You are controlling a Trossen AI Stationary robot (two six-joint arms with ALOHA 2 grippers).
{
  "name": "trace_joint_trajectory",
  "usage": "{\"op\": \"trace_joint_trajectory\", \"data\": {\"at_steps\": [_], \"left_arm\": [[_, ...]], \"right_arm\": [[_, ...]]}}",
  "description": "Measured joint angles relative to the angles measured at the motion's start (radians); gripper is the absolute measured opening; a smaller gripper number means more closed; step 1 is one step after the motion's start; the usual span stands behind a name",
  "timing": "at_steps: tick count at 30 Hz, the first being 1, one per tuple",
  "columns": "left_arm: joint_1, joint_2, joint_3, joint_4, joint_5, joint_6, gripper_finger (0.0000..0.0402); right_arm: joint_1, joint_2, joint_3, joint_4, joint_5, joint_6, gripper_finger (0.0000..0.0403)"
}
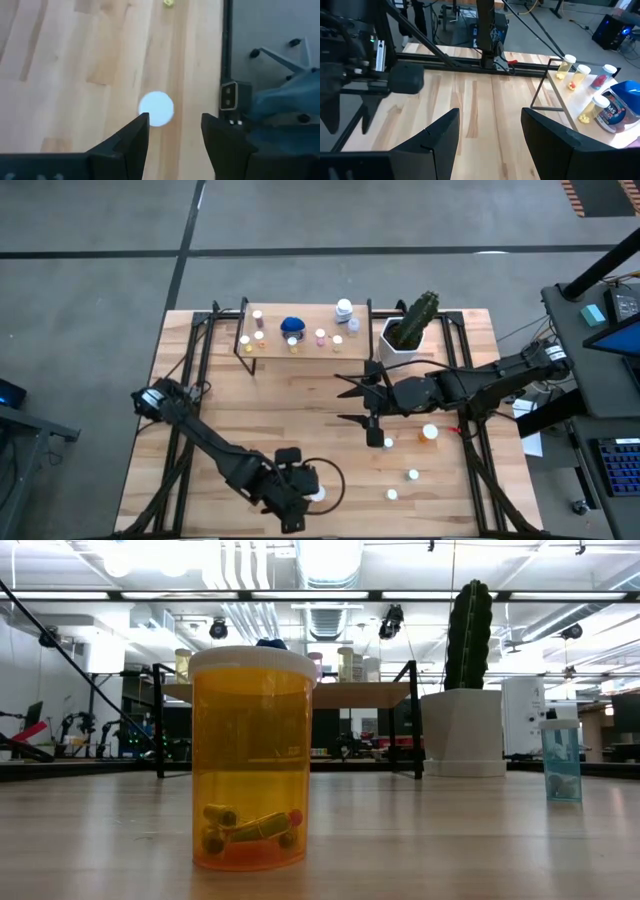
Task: Pick and place medicine bottles onto shelf by color
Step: Put the orange pill bottle on the shelf
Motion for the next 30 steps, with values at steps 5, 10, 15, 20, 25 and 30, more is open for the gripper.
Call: {"op": "trace_joint_trajectory", "data": {"at_steps": [5,10,15,20,25,30], "left_arm": [[0.007,-0.003,-0.003,0.001,0.007,0.032,0.0173],[0.011,-0.003,-0.018,0.007,0.007,0.049,0.0219],[0.012,-0.005,-0.068,0.065,0.002,0.128,0.0281],[0.012,-0.005,-0.174,0.239,0.001,0.228,0.0303],[0.014,-0.005,-0.255,0.300,-0.017,0.236,0.0304],[0.018,-0.005,-0.350,0.406,-0.017,0.236,0.0304]], "right_arm": [[0.000,0.000,0.000,-0.006,0.000,0.015,0.0203],[0.000,0.000,0.000,-0.007,0.000,0.014,0.0203],[0.000,0.000,-0.001,-0.008,0.000,0.012,0.0203],[0.000,0.000,-0.004,-0.011,0.000,0.014,0.0203],[0.000,0.000,-0.004,-0.012,0.000,0.014,0.0203],[0.000,0.000,-0.004,-0.012,0.000,0.014,0.0203]]}}
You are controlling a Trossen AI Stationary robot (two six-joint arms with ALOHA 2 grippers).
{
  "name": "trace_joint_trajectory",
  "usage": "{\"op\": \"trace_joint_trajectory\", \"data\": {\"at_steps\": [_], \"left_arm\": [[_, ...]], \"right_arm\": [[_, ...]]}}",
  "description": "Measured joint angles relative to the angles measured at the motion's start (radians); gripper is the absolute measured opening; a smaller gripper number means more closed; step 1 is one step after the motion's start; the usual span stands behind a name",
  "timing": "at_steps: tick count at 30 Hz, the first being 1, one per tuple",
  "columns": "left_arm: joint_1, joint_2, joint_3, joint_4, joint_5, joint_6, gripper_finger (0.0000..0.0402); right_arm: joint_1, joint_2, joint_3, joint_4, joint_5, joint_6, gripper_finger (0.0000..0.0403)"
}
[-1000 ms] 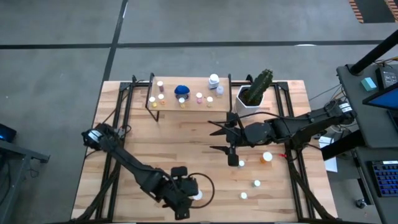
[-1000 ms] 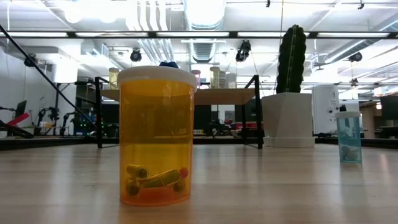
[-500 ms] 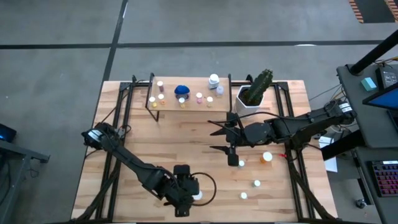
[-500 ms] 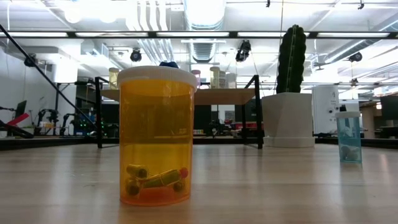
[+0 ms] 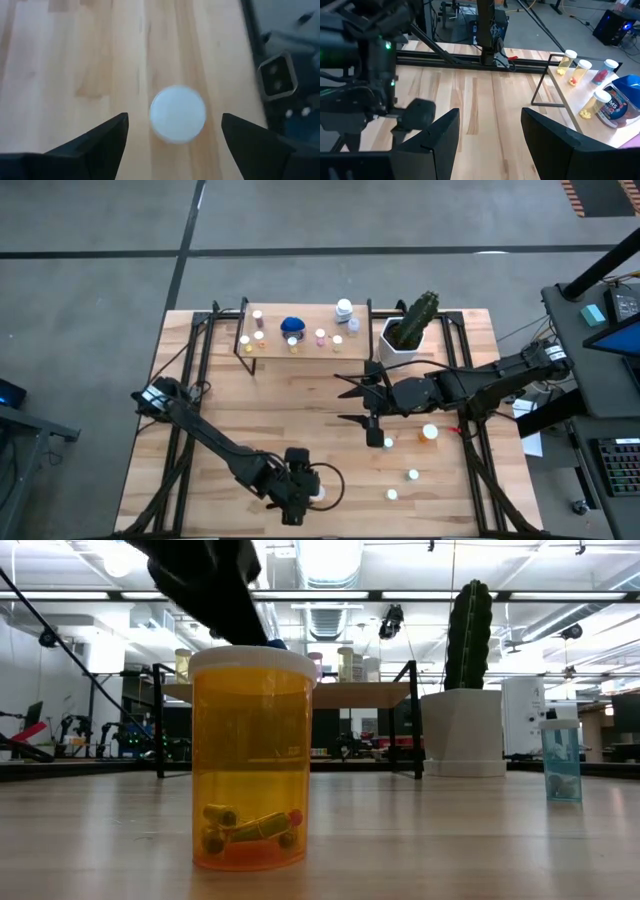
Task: Pick and place medicine bottles onto shelf by color
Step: Put the orange pill bottle on the shelf
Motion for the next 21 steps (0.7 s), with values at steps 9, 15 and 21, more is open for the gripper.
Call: {"op": "trace_joint_trajectory", "data": {"at_steps": [9,15,21], "left_arm": [[0.018,0.000,-0.137,0.245,-0.003,-0.001,0.0304],[0.022,-0.001,-0.182,0.321,0.016,-0.001,0.0299],[0.022,0.000,-0.183,0.348,0.025,0.001,0.0282]], "right_arm": [[0.000,0.000,0.000,0.000,0.000,0.000,0.0203],[0.000,0.000,0.000,0.000,0.000,0.000,0.0203],[0.000,0.000,0.000,-0.001,0.001,0.000,0.0203]]}}
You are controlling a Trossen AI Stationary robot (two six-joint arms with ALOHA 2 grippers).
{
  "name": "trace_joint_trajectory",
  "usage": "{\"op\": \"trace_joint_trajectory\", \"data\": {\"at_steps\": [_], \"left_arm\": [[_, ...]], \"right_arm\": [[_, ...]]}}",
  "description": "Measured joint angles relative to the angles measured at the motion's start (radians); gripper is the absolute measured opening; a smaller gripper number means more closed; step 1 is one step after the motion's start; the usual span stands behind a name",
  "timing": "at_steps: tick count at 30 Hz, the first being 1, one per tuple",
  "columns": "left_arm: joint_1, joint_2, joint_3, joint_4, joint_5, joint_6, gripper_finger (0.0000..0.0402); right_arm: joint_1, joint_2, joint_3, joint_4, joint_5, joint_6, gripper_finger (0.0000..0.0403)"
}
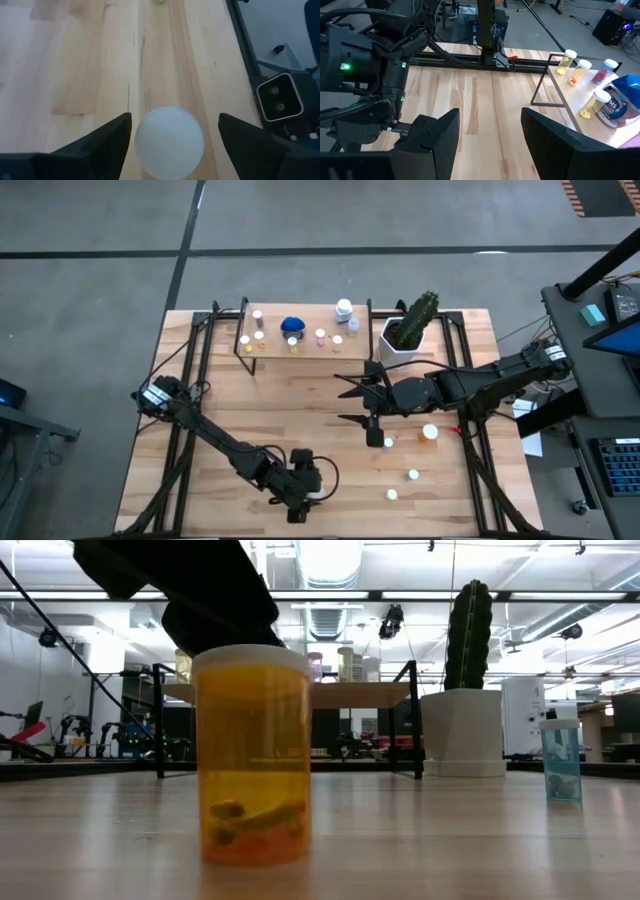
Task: Pick and place medicine bottles onto shelf by color
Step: Put the orange pill bottle on the shelf
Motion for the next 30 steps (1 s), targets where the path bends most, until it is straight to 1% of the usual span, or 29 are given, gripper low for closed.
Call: {"op": "trace_joint_trajectory", "data": {"at_steps": [5,14,19,23,26,30], "left_arm": [[0.000,0.000,0.000,-0.009,-0.027,-0.001,0.0278],[0.002,0.012,-0.001,-0.002,-0.032,0.007,0.0278],[0.002,0.050,-0.002,0.051,-0.019,0.007,0.0278],[0.002,0.053,0.002,0.058,-0.048,0.002,0.0277],[0.002,0.053,0.003,0.052,-0.049,0.007,0.0262],[0.002,0.053,0.003,0.049,-0.050,0.006,0.0221]], "right_arm": [[0.000,0.000,0.000,-0.016,0.008,0.000,0.0203],[0.000,0.000,0.000,-0.035,0.008,0.000,0.0203],[0.000,0.000,0.000,-0.038,0.008,0.000,0.0203],[0.000,0.000,0.000,-0.042,0.008,0.000,0.0203],[0.000,0.000,0.000,-0.042,0.008,0.000,0.0203],[0.000,0.000,0.000,-0.042,0.008,0.000,0.0203]]}}
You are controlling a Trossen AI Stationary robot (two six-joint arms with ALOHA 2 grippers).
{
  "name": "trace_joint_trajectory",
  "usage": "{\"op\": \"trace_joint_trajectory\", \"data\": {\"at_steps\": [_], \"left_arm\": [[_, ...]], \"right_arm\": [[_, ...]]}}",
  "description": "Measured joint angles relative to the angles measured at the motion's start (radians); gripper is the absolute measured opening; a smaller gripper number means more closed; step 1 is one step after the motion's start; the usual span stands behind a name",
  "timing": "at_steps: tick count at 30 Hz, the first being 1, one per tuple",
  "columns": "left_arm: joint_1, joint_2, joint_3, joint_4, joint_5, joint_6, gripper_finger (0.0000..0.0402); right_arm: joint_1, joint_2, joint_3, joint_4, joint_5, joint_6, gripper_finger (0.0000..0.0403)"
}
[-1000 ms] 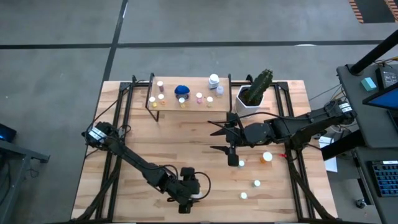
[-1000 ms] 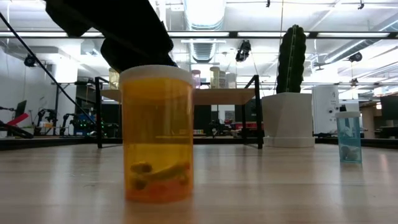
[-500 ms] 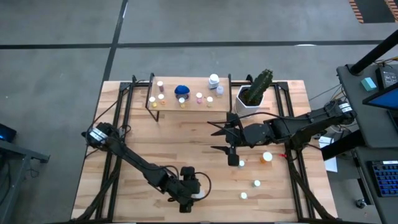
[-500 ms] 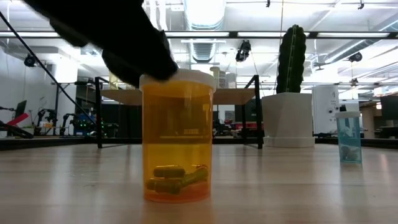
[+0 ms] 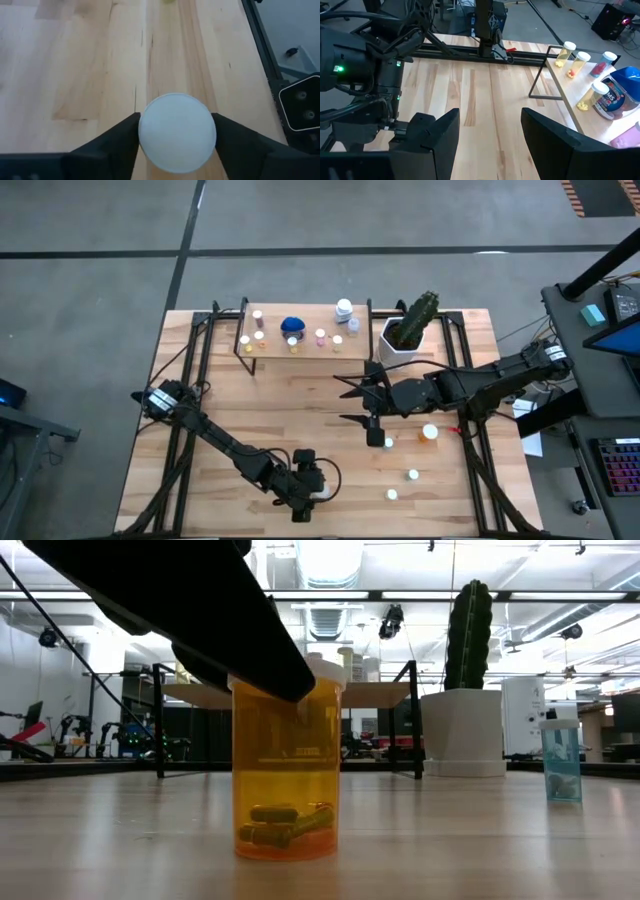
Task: Pick and place medicine bottles onto shelf by color
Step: Put the orange pill bottle on the shelf
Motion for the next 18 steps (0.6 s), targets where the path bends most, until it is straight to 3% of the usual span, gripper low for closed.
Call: {"op": "trace_joint_trajectory", "data": {"at_steps": [4,9,18], "left_arm": [[0.000,0.000,0.000,0.000,0.000,-0.006,0.0186],[0.003,-0.019,0.024,-0.026,0.000,-0.007,0.0185],[0.073,-0.217,0.090,-0.395,-0.086,-0.005,0.0195]], "right_arm": [[0.000,0.000,0.000,0.000,0.000,0.000,0.0203],[0.000,-0.010,0.000,-0.013,0.002,0.007,0.0203],[0.000,-0.133,-0.001,-0.095,0.048,0.073,0.0203]]}}
